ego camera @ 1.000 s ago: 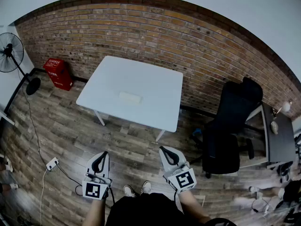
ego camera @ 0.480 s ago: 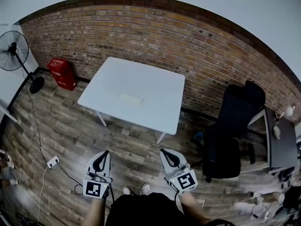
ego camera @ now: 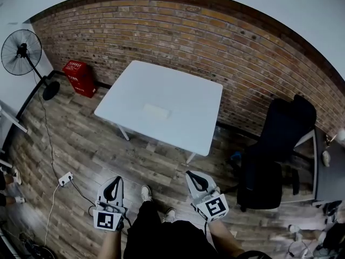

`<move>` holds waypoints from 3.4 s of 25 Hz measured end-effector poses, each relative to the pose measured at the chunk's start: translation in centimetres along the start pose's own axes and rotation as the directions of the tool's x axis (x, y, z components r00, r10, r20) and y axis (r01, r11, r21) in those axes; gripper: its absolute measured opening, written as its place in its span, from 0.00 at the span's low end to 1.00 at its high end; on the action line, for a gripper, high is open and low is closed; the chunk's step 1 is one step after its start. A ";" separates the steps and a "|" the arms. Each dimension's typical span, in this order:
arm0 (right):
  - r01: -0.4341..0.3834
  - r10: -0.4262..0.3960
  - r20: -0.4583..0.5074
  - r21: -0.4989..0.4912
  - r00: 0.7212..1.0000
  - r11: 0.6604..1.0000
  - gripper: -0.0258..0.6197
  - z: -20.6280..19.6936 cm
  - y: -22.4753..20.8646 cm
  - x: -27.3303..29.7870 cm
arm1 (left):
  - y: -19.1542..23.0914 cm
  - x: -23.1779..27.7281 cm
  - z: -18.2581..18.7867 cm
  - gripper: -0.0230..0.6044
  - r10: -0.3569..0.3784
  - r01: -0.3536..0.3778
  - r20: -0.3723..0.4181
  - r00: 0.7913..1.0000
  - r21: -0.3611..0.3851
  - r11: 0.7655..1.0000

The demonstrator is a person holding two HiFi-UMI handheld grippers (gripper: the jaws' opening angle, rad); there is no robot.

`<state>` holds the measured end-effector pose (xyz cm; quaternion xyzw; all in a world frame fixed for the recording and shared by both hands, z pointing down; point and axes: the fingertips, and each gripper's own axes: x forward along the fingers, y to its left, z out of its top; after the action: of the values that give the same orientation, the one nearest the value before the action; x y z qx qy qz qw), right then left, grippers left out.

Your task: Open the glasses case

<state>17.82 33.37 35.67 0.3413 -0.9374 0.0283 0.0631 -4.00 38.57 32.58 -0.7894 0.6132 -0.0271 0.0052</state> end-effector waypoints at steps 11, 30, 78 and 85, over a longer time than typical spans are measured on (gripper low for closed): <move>0.033 -0.033 -0.051 -0.004 0.998 0.999 0.05 -0.1 -4.4 9.4 | 5.9 10.5 -1.4 0.05 -0.071 0.071 0.015 0.997 -0.036 0.997; 0.149 -0.152 -0.126 -0.029 0.980 0.988 0.05 4.0 -10.5 26.9 | 18.1 27.8 -1.8 0.05 -0.265 0.267 0.030 0.964 -0.097 0.959; -0.209 0.011 -0.536 -0.309 0.844 0.928 0.16 -16.9 -19.3 38.9 | 13.9 45.8 -25.8 0.49 -0.660 0.756 -0.521 0.540 -0.043 0.653; -0.255 0.005 -0.581 -0.350 0.814 0.901 0.22 -18.8 -19.3 39.6 | 13.4 47.1 -27.4 0.57 -0.651 0.837 -0.628 0.427 0.000 0.548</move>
<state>1.99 -4.80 59.91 0.2296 -0.8817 -0.0656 0.4069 -6.71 -9.64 61.10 -0.9211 0.1521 -0.3529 -0.0623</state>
